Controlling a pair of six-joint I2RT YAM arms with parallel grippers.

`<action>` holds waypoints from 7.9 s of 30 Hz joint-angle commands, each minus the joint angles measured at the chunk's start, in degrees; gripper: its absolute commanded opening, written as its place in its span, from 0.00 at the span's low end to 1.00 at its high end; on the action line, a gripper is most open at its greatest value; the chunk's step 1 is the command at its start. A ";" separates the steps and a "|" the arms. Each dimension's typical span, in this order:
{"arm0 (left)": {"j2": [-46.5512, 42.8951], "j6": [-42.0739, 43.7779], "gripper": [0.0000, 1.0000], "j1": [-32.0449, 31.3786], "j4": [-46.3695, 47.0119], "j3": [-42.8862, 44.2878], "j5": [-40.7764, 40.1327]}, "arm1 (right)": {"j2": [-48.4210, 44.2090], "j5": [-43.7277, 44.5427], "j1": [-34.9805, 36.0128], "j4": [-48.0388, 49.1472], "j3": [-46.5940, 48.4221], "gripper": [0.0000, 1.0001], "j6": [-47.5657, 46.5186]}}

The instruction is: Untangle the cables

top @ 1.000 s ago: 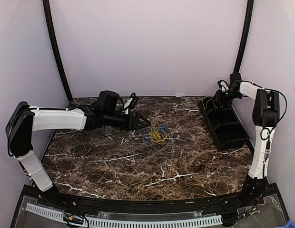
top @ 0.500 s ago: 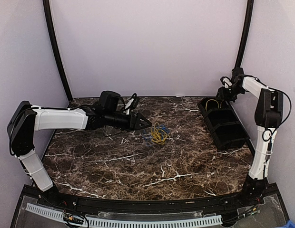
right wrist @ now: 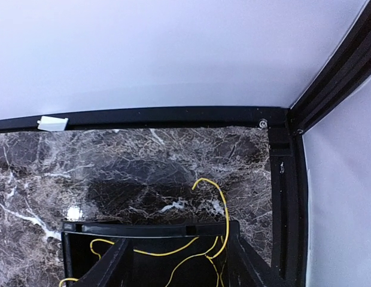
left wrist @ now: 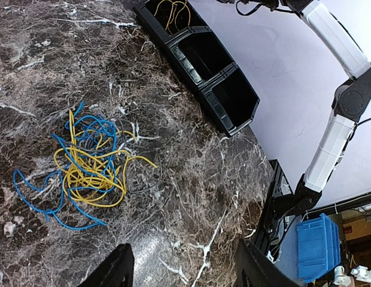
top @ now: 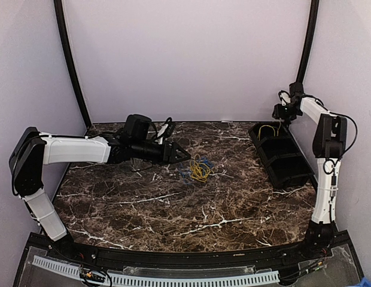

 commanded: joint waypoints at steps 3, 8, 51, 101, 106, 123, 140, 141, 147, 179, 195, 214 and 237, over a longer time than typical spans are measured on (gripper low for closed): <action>-2.54 0.68 0.61 -0.29 0.13 0.00 -0.48 | 3.64 1.78 -0.93 2.28 2.03 0.51 0.59; -2.34 0.39 0.61 -0.29 0.46 -0.21 -0.57 | 4.42 1.58 -1.20 3.10 2.07 0.42 0.57; -1.01 -0.60 0.61 -0.29 1.42 0.01 0.59 | 0.96 4.32 -1.38 9.40 -2.98 0.32 -0.70; 1.50 -2.07 0.61 -0.38 4.41 -0.17 2.51 | -14.97 -8.90 -1.73 12.27 -24.91 0.00 -5.44; 1.95 -2.18 0.61 -0.47 4.77 -0.17 3.13 | -15.92 -9.85 -1.73 11.48 -27.85 0.00 -6.80; 2.18 -2.23 0.61 -0.54 3.65 -0.23 2.53 | 1.43 -3.04 -1.82 5.62 -3.32 0.35 1.18; 4.43 -2.06 0.61 -0.55 3.32 1.87 3.50 | -1.63 -2.23 -1.99 8.13 -4.77 0.34 0.38; 4.47 -2.12 0.61 -0.51 3.40 1.80 3.51 | -1.73 -1.52 -2.04 8.39 -4.99 0.33 0.39; 4.45 -2.35 0.61 -0.51 3.49 1.66 3.84 | 0.74 1.56 -2.61 7.55 -3.09 0.33 1.22; 4.32 -3.14 0.61 -0.55 4.54 0.21 3.40 | 5.95 -3.24 -2.61 5.30 -0.18 0.06 0.81; 4.58 -3.55 0.61 -0.55 5.33 -0.07 4.20 | -11.00 -12.92 -2.61 15.40 -17.99 0.00 -1.00; 3.55 -3.55 0.61 -0.64 4.66 -1.40 3.79 | -0.64 -4.90 -2.61 9.45 -6.55 0.43 4.99; 8.16 -3.52 0.61 -0.64 1.83 3.27 4.34 | 7.96 -7.41 -2.70 8.68 0.17 0.12 6.01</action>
